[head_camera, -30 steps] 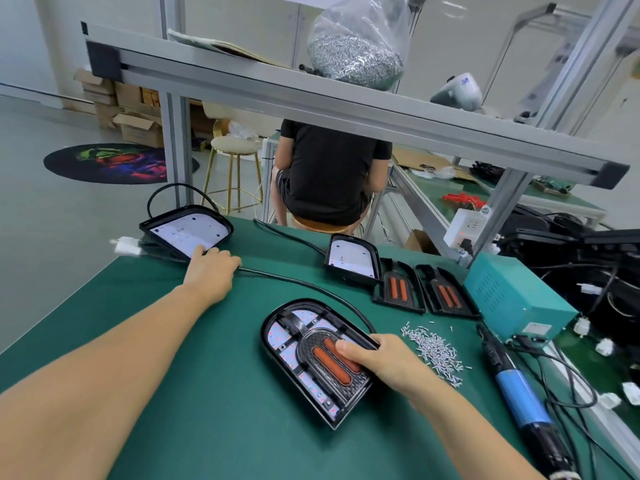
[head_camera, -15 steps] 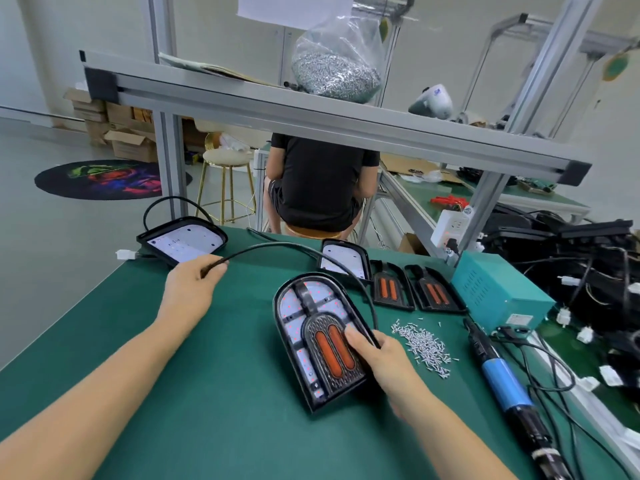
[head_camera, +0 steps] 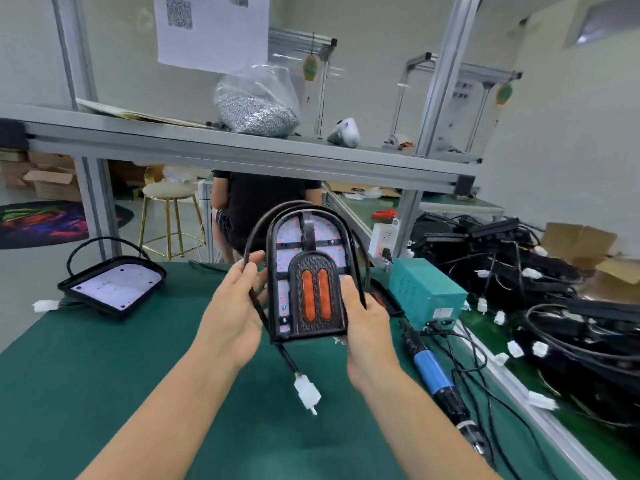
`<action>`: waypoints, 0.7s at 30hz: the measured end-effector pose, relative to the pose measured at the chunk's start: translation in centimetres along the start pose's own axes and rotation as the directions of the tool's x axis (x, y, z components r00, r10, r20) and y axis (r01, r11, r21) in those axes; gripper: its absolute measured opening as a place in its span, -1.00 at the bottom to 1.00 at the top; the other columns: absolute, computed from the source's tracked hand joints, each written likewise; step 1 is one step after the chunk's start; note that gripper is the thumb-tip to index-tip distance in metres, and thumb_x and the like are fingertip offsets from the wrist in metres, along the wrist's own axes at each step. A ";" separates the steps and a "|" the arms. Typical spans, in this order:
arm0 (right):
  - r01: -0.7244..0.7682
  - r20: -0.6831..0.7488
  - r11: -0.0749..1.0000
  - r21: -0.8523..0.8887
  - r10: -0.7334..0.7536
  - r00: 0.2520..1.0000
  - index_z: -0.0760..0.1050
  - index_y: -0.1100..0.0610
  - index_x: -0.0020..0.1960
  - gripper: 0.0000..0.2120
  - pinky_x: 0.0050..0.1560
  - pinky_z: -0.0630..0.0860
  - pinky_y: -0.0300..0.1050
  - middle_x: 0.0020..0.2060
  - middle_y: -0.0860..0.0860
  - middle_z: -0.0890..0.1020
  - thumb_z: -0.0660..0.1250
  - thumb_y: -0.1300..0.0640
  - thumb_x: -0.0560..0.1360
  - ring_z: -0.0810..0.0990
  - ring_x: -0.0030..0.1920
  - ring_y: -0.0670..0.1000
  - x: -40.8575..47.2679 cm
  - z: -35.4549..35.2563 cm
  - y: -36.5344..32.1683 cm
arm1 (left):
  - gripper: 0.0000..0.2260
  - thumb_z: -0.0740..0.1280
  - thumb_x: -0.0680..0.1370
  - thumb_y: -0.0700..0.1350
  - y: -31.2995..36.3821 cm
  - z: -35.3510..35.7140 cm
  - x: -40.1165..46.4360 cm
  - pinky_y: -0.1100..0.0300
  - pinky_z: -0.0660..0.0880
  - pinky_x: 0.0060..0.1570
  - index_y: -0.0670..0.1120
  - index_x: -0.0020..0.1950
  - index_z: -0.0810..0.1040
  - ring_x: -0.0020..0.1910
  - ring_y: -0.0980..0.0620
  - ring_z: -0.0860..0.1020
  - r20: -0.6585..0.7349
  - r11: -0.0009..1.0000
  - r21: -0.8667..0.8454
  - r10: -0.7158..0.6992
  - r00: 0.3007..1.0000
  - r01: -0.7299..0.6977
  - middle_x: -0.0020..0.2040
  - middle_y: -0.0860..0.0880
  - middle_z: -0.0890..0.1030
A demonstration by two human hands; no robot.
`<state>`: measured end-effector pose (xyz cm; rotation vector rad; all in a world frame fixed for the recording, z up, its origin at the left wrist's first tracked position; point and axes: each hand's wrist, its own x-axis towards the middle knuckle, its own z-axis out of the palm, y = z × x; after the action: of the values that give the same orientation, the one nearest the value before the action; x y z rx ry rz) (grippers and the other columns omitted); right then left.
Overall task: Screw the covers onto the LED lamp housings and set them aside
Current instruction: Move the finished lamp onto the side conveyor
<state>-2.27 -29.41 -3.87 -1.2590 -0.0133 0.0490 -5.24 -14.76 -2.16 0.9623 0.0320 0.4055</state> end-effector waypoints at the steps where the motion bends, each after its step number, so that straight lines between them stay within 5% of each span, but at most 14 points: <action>1: 0.010 -0.027 1.000 -0.005 -0.011 1.000 0.35 0.21 0.45 -0.26 0.41 0.33 0.22 0.37 0.13 0.48 0.36 -0.25 0.46 0.43 0.39 0.17 0.0 -0.8 -0.6 | -0.73 0.07 0.67 -0.11 -0.4 1.4 -0.1 0.13 0.57 -0.16 0.02 0.00 0.56 -0.23 0.11 0.63 0.028 1.000 -0.011 0.000 1.000 0.001 -0.16 0.02 0.68; 5: 0.046 -0.144 0.995 -0.088 -0.058 0.988 0.56 0.14 0.19 -0.56 0.28 0.48 0.15 0.13 0.08 0.66 0.31 -0.19 0.53 0.60 0.18 0.13 -0.1 -4.9 -2.6 | -0.78 0.17 0.63 -0.08 -2.2 6.9 -1.0 -0.02 0.57 0.06 -0.06 0.19 0.56 0.04 -0.02 0.63 0.152 0.999 0.041 -0.022 0.988 0.015 0.11 -0.08 0.65; 9: 0.071 -0.178 0.988 -0.134 -0.095 0.979 0.58 0.10 0.07 -0.70 0.23 0.51 0.12 -0.04 0.03 0.71 0.28 -0.12 0.58 0.65 0.06 0.05 -1.2 -9.7 -5.0 | -0.76 0.25 0.59 -0.24 -4.4 11.5 -1.7 0.08 0.62 -0.26 -0.05 0.20 0.55 -0.14 0.01 0.68 0.211 0.996 0.081 -0.049 0.976 0.032 -0.02 -0.05 0.70; 13: 0.135 -0.201 0.969 -0.208 -0.177 0.963 0.49 -0.05 -0.02 -0.78 -0.01 0.49 -0.23 -0.27 -0.33 0.62 0.34 -0.19 0.51 0.57 -0.14 -0.42 -3.2 -15.0 -7.4 | -0.77 0.22 0.60 -0.25 -6.7 16.0 -2.2 0.12 0.59 -0.34 -0.05 0.17 0.58 -0.23 0.00 0.67 0.293 0.990 0.057 -0.141 0.946 0.130 -0.07 -0.05 0.70; 18: 0.138 -0.263 0.979 -0.147 -0.174 0.949 0.17 -0.20 0.47 0.09 0.38 0.26 0.03 0.42 -0.14 0.38 0.41 -0.47 0.02 0.37 0.40 -0.07 -5.8 -21.7 -10.4 | -0.76 0.22 0.60 -0.22 -10.1 21.2 -3.2 0.14 0.58 -0.37 -0.02 0.18 0.59 -0.26 0.04 0.66 0.410 0.968 0.081 -0.251 0.877 0.239 -0.09 -0.02 0.70; 21: 0.115 -0.307 0.988 -0.107 -0.143 0.941 -0.05 -0.29 0.53 0.26 0.37 0.18 0.11 0.50 -0.16 0.23 0.47 -0.46 -0.04 0.23 0.49 0.02 -6.4 -25.6 -11.9 | -0.75 0.20 0.61 -0.23 -12.3 24.1 -4.1 0.17 0.59 -0.36 -0.03 0.18 0.59 -0.25 0.07 0.66 0.462 0.953 0.112 -0.301 0.834 0.282 -0.11 0.00 0.70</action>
<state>-7.39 -57.68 -0.33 -1.3391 0.1794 -0.2692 -0.14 -41.43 1.28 1.0558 -0.2595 -0.1239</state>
